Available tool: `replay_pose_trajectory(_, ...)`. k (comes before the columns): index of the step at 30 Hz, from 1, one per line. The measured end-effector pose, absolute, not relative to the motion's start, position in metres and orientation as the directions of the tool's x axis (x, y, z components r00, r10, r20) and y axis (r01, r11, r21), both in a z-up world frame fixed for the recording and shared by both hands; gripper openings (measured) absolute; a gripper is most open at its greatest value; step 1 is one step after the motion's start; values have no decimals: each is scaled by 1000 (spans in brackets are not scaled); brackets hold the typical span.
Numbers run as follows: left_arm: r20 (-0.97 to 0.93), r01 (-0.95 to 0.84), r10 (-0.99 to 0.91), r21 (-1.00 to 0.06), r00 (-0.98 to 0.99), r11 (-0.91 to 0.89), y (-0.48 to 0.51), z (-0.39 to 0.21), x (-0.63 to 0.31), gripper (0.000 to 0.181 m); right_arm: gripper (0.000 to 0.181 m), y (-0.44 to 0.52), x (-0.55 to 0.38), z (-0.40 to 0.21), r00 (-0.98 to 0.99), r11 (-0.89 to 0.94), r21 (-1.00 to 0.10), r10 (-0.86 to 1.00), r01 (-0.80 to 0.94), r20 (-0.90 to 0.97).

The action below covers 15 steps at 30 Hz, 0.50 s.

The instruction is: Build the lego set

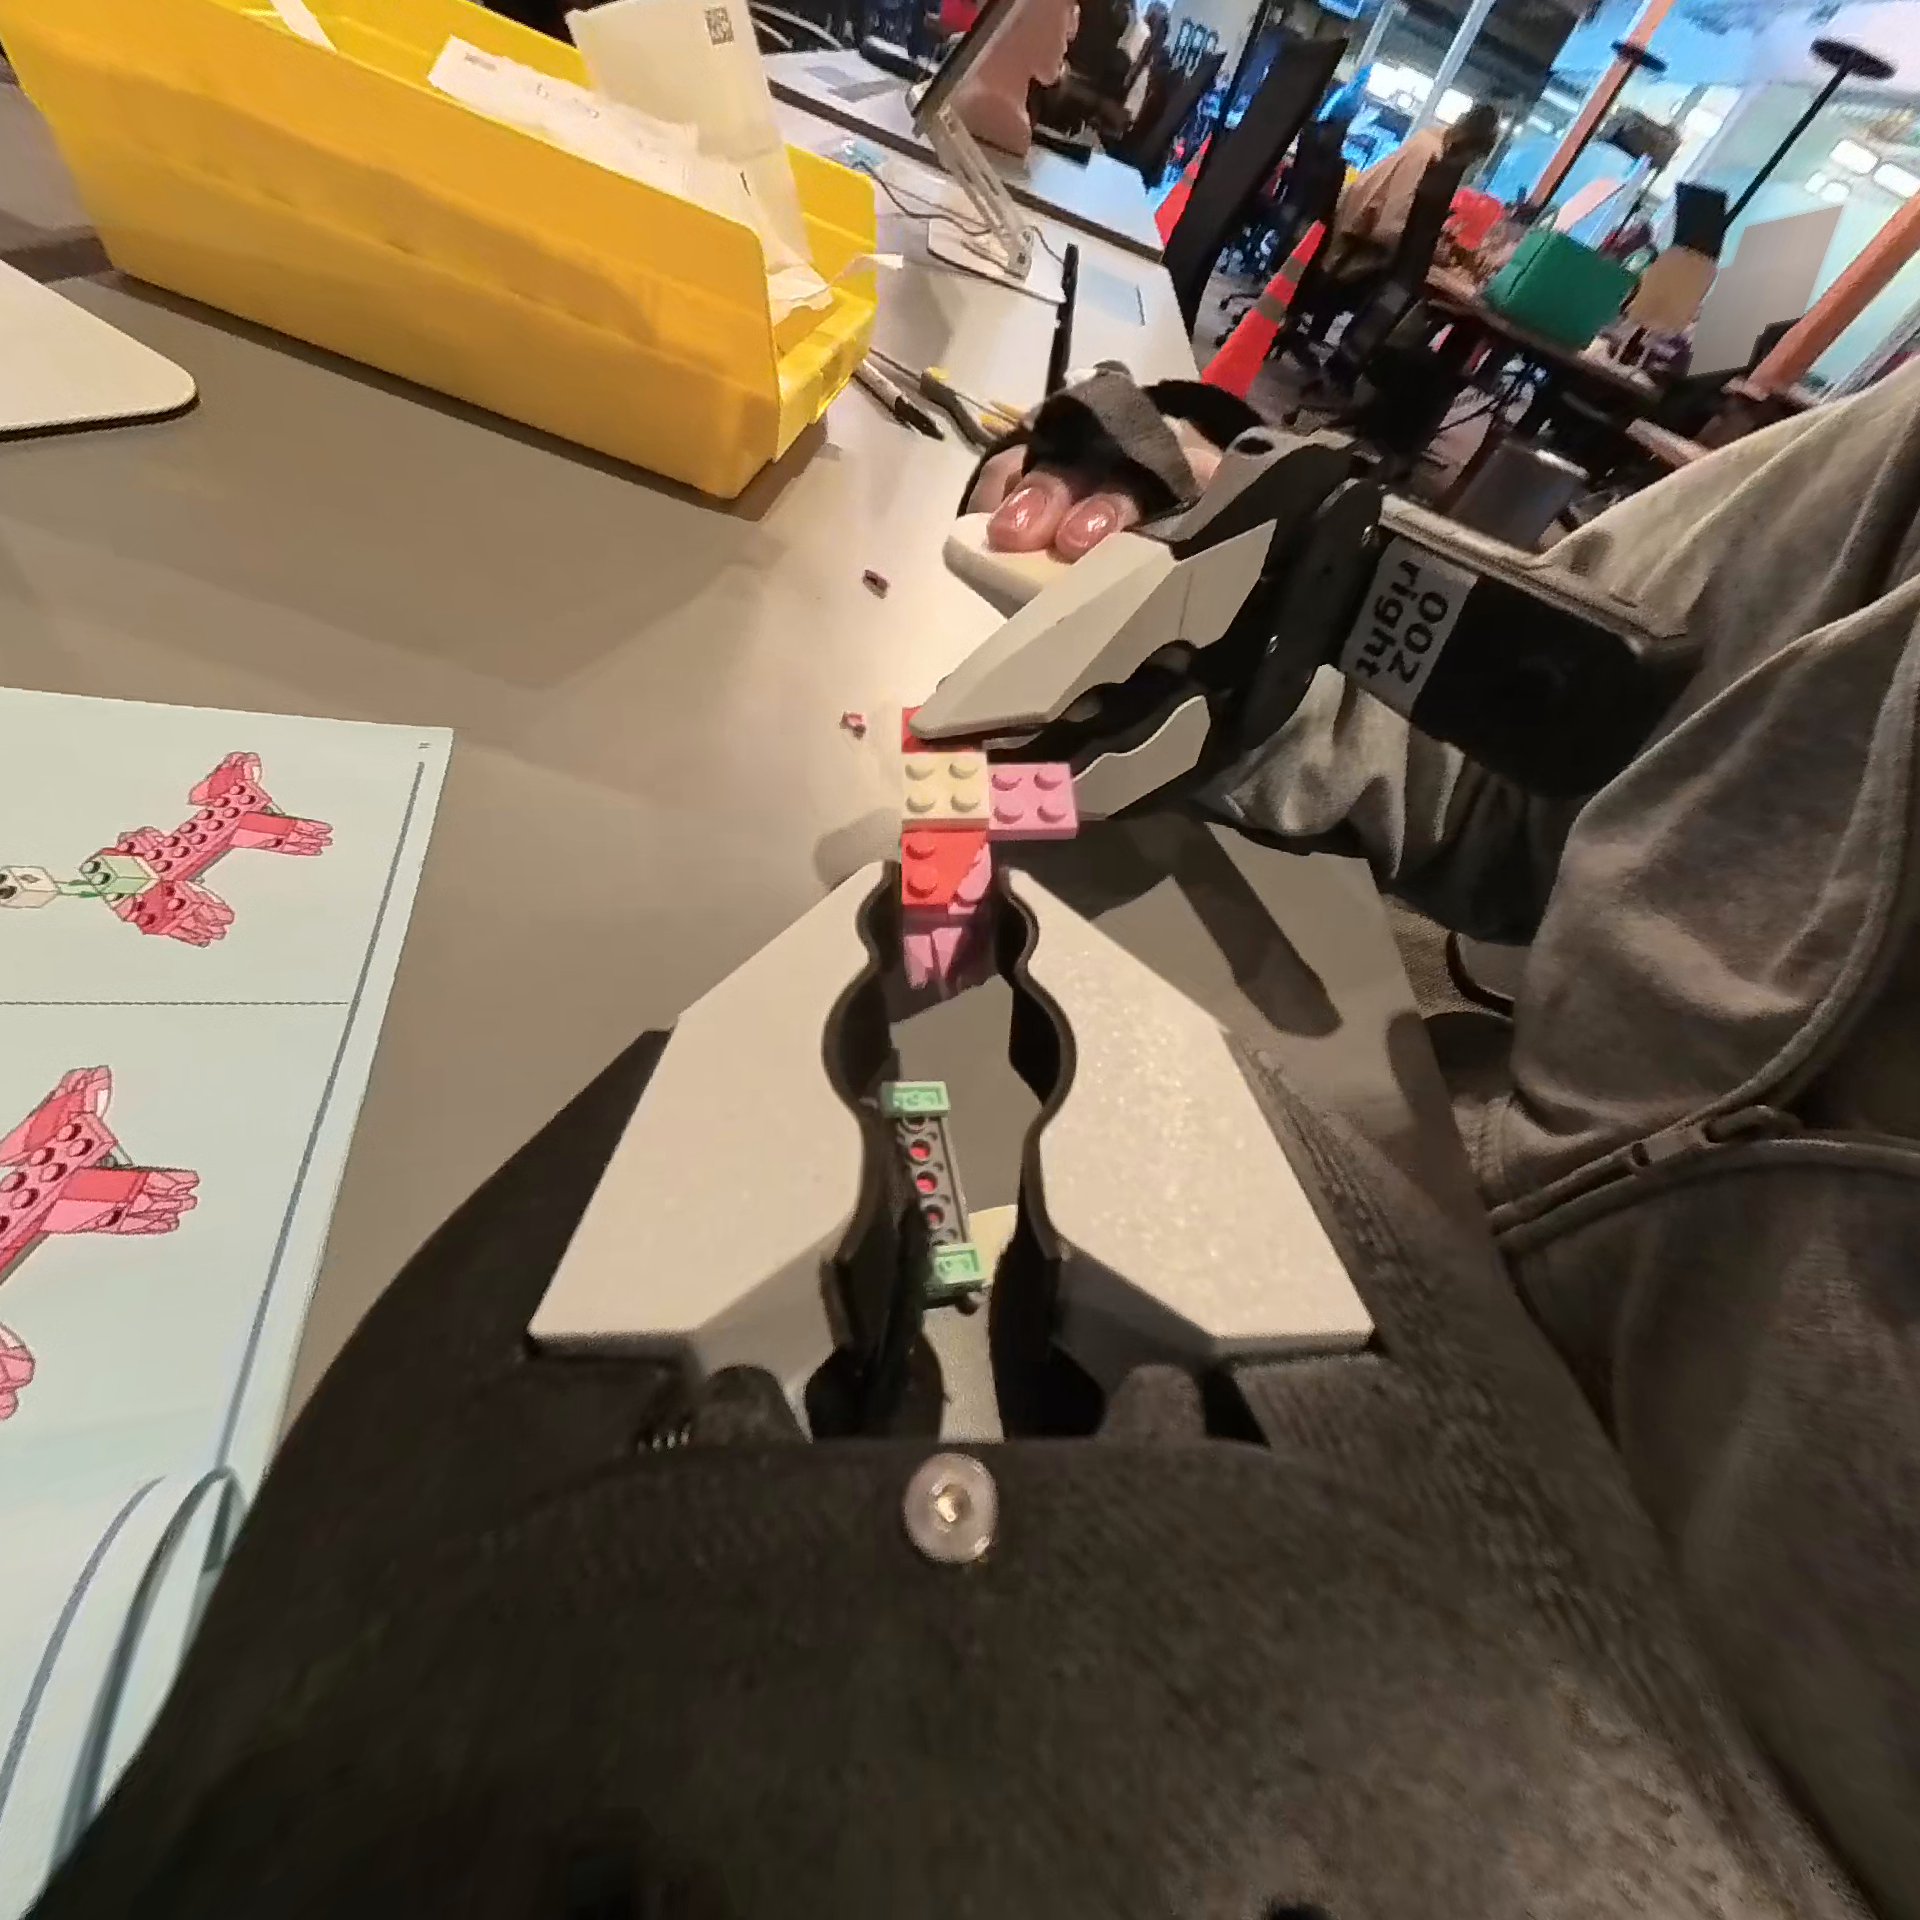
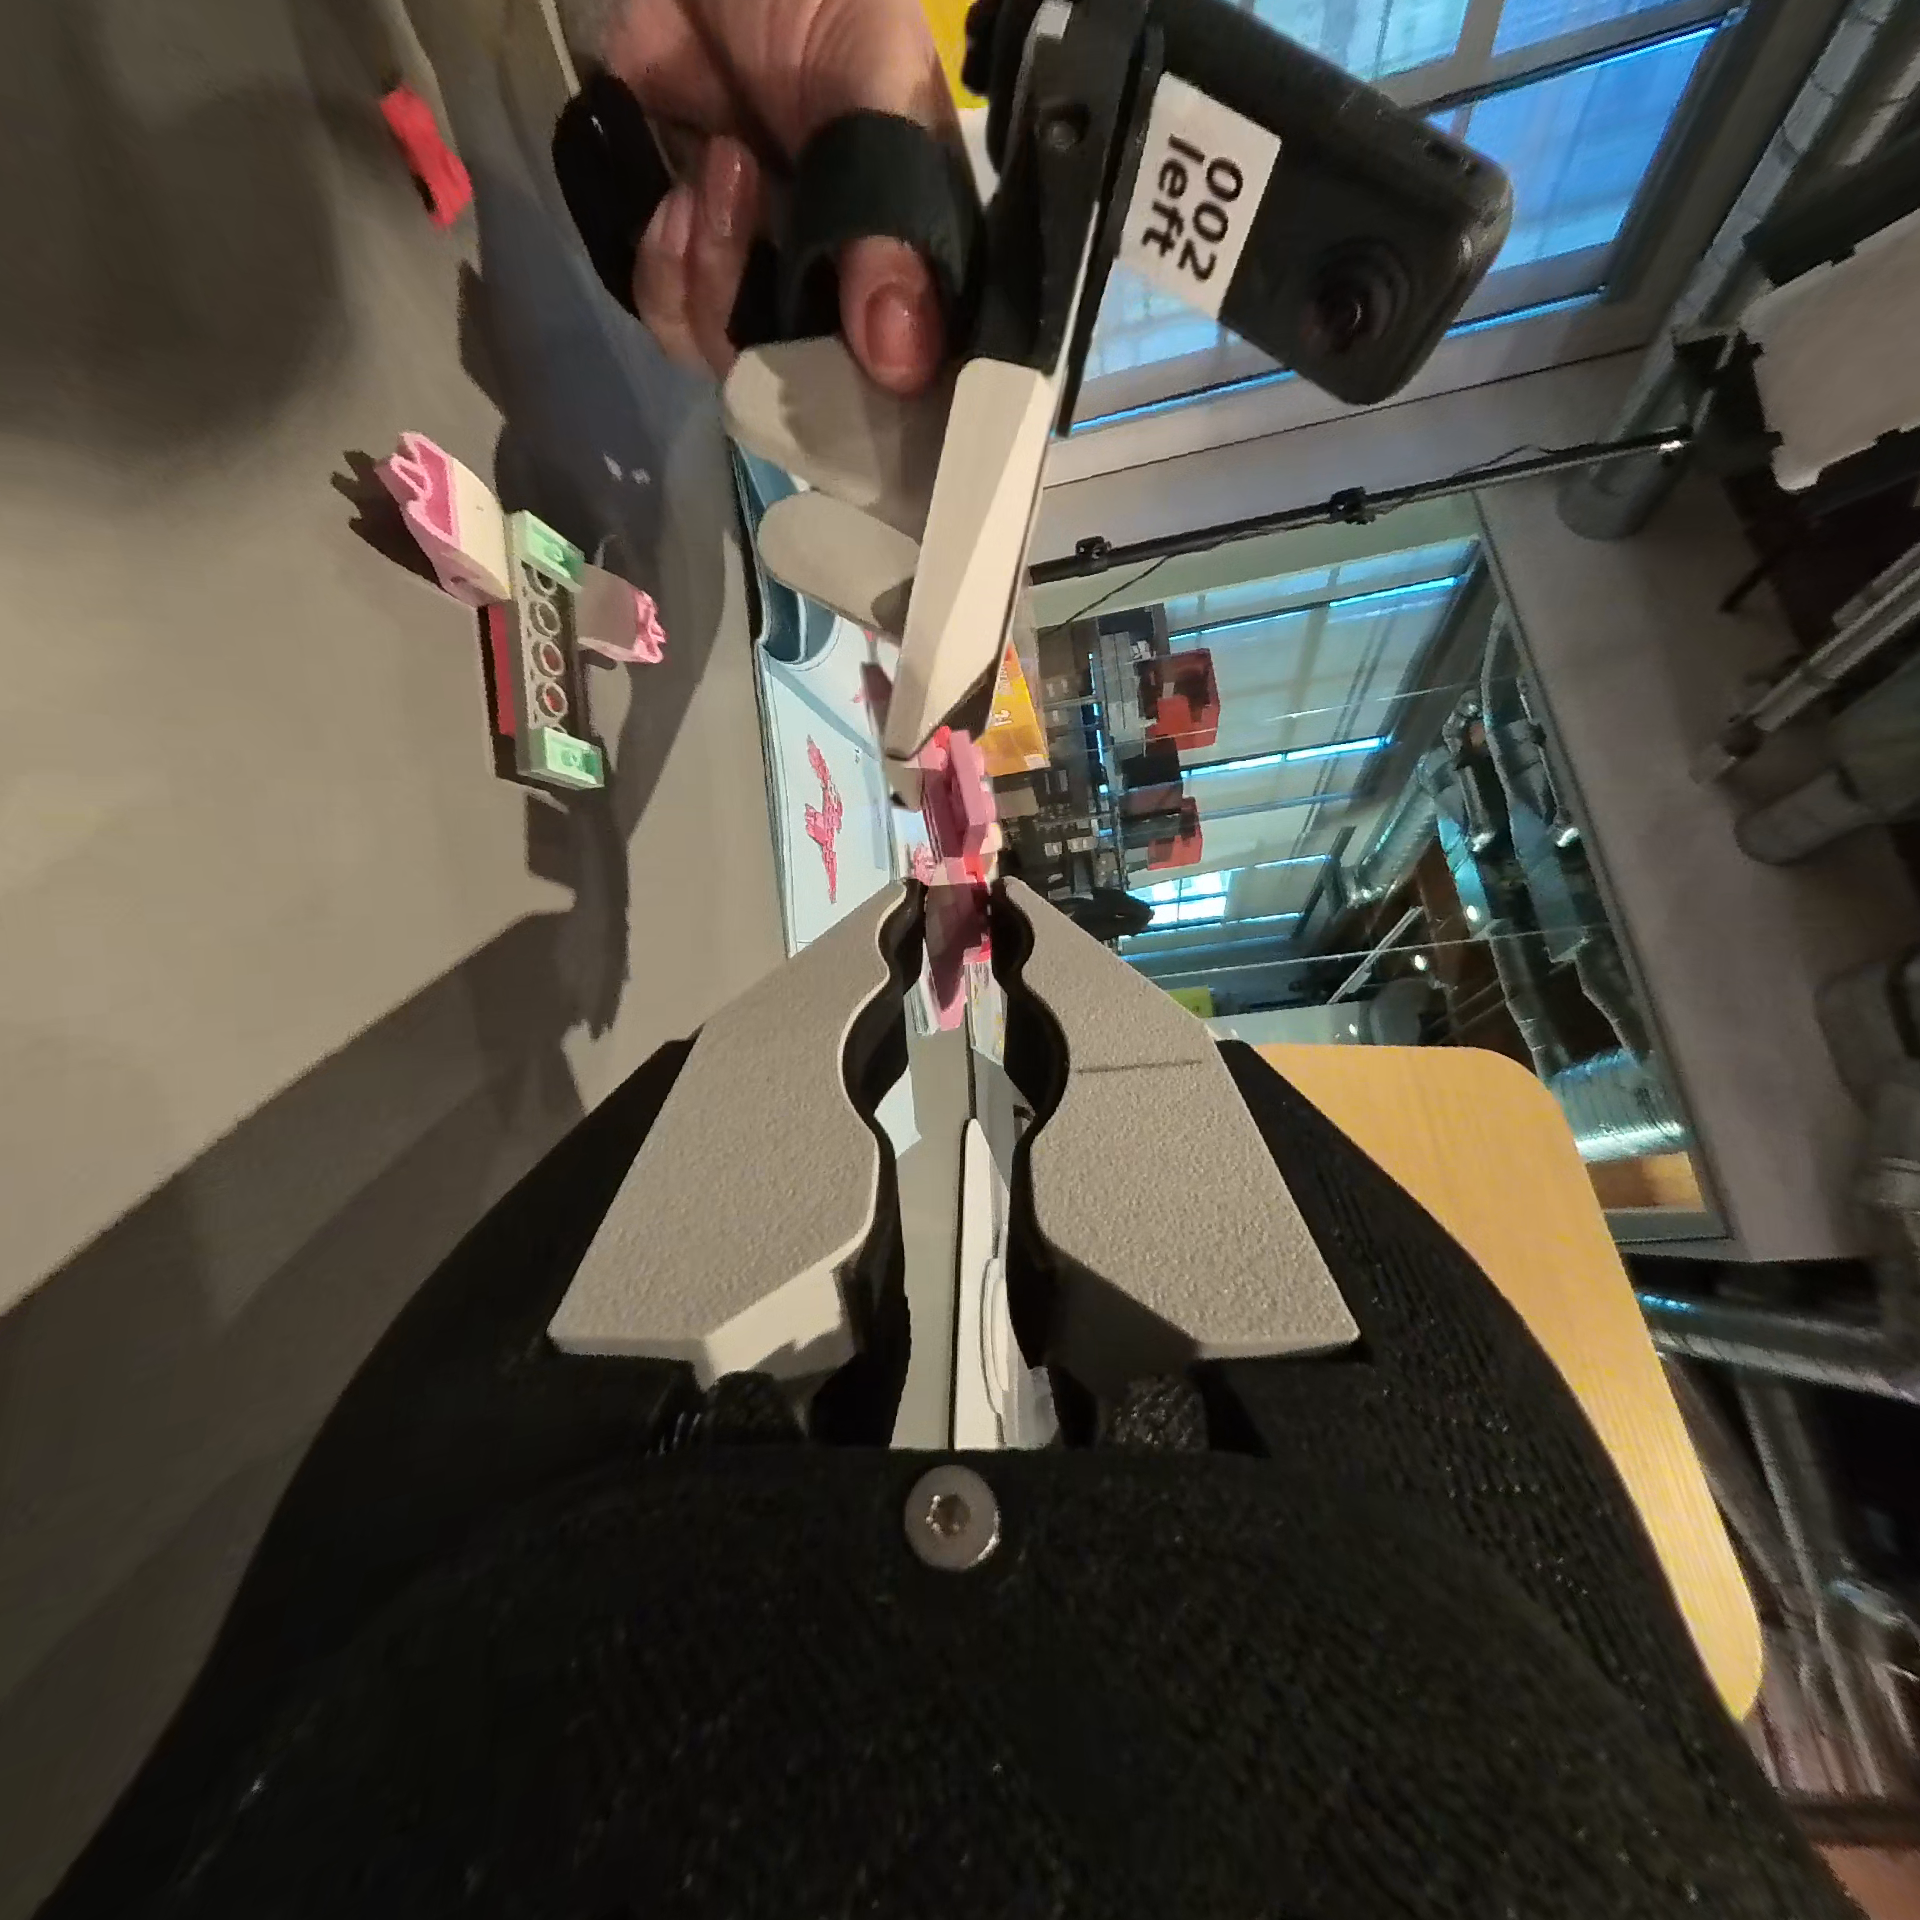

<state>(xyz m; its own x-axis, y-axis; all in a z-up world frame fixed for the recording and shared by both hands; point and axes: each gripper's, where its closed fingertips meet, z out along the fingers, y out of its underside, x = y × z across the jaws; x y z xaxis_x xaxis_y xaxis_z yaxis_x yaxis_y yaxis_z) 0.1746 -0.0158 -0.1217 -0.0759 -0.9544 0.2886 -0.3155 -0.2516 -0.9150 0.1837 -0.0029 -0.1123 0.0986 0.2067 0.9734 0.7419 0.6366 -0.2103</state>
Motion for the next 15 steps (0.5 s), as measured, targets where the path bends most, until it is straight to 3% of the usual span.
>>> replay_pose_trajectory(4,255,-320,-964,-922,-73,-220,-18,-122,170,16,19,-3,193,-110,126,619,-271,268,737,955)
replay_pose_trajectory(7,216,-346,-975,-919,-46,-188,-13,-129,158,16,24,4,222,-121,243,441,-545,574,713,782)
replay_pose_trajectory(10,212,-354,-976,-917,-43,-184,-12,-132,152,16,24,-3,244,-142,345,88,-800,870,594,352)
replay_pose_trajectory(12,200,-363,-979,-916,-42,-172,-12,-133,152,16,25,-13,249,-155,337,-66,-832,929,551,150)
replay_pose_trajectory(15,178,-381,-983,-913,-47,-147,-15,-136,153,16,27,-20,264,-180,359,-209,-764,933,610,32)
